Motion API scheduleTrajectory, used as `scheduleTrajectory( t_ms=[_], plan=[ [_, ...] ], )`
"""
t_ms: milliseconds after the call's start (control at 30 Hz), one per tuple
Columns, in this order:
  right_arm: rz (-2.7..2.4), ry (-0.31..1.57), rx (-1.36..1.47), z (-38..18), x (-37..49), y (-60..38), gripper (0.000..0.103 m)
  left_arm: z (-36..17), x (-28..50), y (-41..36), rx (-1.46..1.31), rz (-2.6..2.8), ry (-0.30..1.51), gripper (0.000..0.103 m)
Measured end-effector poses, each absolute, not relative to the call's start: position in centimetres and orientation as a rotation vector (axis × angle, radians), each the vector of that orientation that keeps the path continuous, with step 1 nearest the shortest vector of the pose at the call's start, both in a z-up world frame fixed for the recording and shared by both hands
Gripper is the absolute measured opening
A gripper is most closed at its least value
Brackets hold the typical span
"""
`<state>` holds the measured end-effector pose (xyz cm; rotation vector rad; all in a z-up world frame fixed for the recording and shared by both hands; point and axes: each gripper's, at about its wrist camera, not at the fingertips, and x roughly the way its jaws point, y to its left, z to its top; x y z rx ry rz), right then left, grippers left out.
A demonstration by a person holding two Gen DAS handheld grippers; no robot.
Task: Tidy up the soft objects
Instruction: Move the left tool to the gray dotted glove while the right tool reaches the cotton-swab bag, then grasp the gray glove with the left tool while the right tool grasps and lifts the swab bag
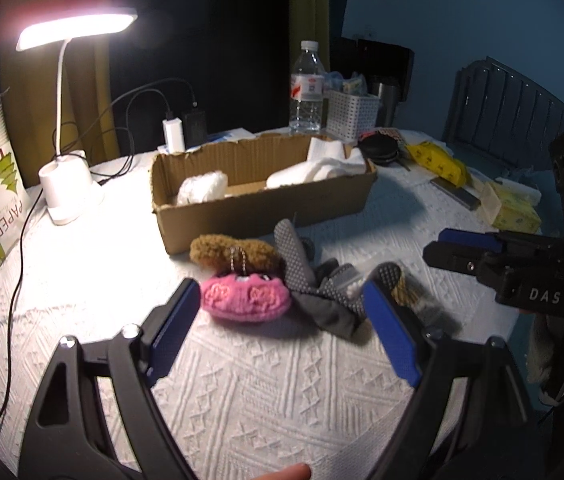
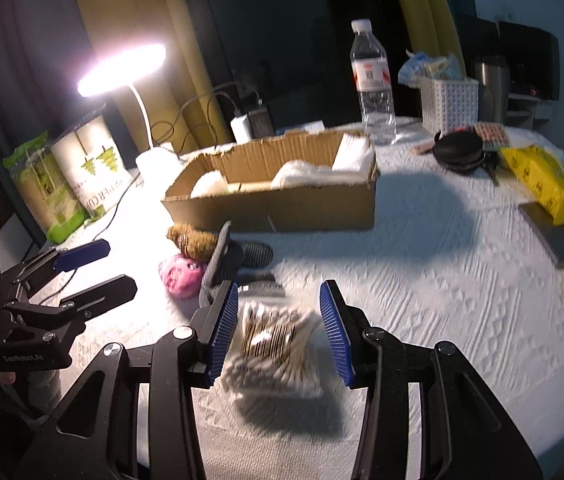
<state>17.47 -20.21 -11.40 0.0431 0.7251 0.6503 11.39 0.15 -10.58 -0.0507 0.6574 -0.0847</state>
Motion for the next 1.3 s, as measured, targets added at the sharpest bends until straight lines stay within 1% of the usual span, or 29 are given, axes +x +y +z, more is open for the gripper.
scheduleTrajectory(
  t_ms=[167, 200, 233, 300, 600, 633, 667, 700, 733, 800, 1167, 1300],
  plan=[
    [0.651, 0.767, 0.038, -13.1, 17.6, -19.9, 0.046, -11.7, 11.3, 0.0, -0.052, -0.086, 0.681, 0.085],
    [0.649, 0.776, 0.036, -13.4, 17.7, -19.8, 0.048, -11.8, 11.4, 0.0, -0.051, -0.087, 0.686, 0.085],
    [0.646, 0.785, 0.035, -13.8, 17.8, -19.7, 0.061, -11.9, 11.4, 0.0, -0.05, -0.087, 0.689, 0.085],
    [0.645, 0.795, 0.029, -14.3, 17.9, -19.5, 0.075, -12.2, 11.6, -0.1, -0.048, -0.086, 0.697, 0.085],
    [0.676, 0.852, -0.015, -16.3, 18.3, -17.8, 0.075, -12.8, 12.7, -1.1, -0.025, -0.082, 0.735, 0.085],
    [0.675, 0.854, -0.024, -16.5, 18.2, -17.7, 0.074, -12.9, 13.0, -1.3, -0.02, -0.082, 0.74, 0.085],
    [0.674, 0.853, -0.029, -16.6, 18.2, -17.7, 0.071, -12.9, 13.1, -1.5, -0.016, -0.083, 0.743, 0.085],
    [0.677, 0.849, -0.024, -16.6, 18.3, -17.9, 0.06, -13.0, 13.3, -1.7, -0.011, -0.084, 0.747, 0.085],
    [0.682, 0.847, -0.015, -16.5, 18.3, -18.2, 0.056, -13.0, 13.4, -2.0, -0.006, -0.085, 0.751, 0.085],
    [0.667, 0.833, -0.015, -16.3, 18.5, -18.9, 0.053, -13.1, 13.7, -2.6, 0.005, -0.09, 0.757, 0.085],
    [0.59, 0.804, 0.067, -16.4, 20.0, -24.7, 0.052, -12.9, 16.5, -6.6, 0.125, -0.097, 0.715, 0.085],
    [0.582, 0.776, 0.077, -15.8, 19.9, -26.4, 0.052, -13.8, 18.4, -7.7, 0.146, -0.114, 0.763, 0.084]
  ],
)
